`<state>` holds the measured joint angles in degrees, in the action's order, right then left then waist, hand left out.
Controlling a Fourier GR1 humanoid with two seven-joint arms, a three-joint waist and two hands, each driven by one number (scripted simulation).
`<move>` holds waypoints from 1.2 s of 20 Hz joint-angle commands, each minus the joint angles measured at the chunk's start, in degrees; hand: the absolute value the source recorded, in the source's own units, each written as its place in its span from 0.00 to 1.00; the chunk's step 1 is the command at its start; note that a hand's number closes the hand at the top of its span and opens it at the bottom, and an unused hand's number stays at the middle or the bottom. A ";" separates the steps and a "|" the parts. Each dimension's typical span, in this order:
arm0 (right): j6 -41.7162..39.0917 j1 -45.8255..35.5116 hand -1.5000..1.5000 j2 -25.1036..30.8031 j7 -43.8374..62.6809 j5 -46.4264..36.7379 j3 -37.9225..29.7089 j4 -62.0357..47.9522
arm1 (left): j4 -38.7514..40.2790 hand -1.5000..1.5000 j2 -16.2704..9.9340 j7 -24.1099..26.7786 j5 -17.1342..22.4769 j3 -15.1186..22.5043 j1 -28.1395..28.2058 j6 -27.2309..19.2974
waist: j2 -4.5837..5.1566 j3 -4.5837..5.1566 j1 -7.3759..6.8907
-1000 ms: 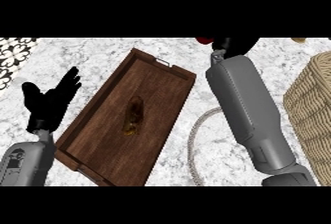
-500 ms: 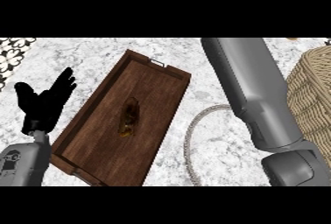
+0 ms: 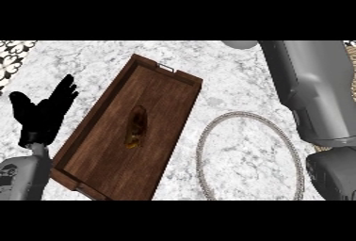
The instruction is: Pick the can from the placemat and place it in the basket
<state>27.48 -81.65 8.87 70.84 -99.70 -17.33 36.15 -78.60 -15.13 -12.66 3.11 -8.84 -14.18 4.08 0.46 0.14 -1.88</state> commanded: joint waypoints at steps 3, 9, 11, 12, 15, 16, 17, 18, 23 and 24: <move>-6.44 -0.92 1.00 4.37 12.06 -5.24 -3.03 -1.24 | -2.20 0.50 0.19 -0.65 -0.52 0.12 1.86 -0.83 | -0.54 -0.08 0.89; -4.61 5.30 1.00 6.30 9.33 -6.19 -6.90 2.85 | -2.40 0.50 -0.49 -0.97 0.98 -1.20 2.79 0.25 | -0.71 -0.13 1.77; -4.84 6.84 1.00 5.07 8.59 -6.07 -7.69 5.09 | -1.57 0.50 0.14 -1.82 -0.64 -0.67 -0.15 -1.97 | -0.71 -0.14 2.51; -5.76 9.41 1.00 3.17 8.06 -6.15 -7.20 8.51 | -2.04 0.50 -1.28 -1.46 0.54 -1.71 2.50 -0.02 | -1.11 -0.13 2.85; -8.61 14.37 1.00 1.54 5.41 -6.18 -7.29 15.03 | -0.68 0.50 -0.58 -0.05 -0.43 -1.61 2.85 -0.97 | -1.24 -0.11 3.64; -7.81 15.25 1.00 4.15 2.76 -4.81 -9.00 14.05 | -1.49 0.50 0.84 0.73 0.29 -1.13 3.61 -0.78 | -0.88 -0.13 2.78; -4.90 18.86 1.00 2.96 2.52 -4.46 -9.31 16.51 | -3.49 0.50 -0.37 -0.10 0.35 -1.18 5.04 0.18 | -0.97 -0.15 2.68; -7.00 19.34 1.00 2.34 2.40 -4.34 -9.43 20.51 | -3.54 0.50 -1.60 -0.23 1.33 -2.53 5.94 1.04 | -1.26 -0.14 3.09; -5.77 27.41 1.00 0.36 -1.94 -1.72 -10.87 29.88 | -2.00 0.50 -1.32 -2.65 0.66 -1.91 0.91 0.04 | -0.86 -0.15 2.93; -5.44 29.27 1.00 1.24 -3.51 -0.69 -11.58 30.93 | -0.77 0.50 -1.05 0.83 0.86 -2.15 3.05 1.18 | -0.75 -0.13 2.72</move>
<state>23.04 -57.66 10.24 64.29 -102.75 -27.78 60.96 -80.32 -15.68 -13.65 3.62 -10.47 -11.72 4.01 -0.44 0.00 1.03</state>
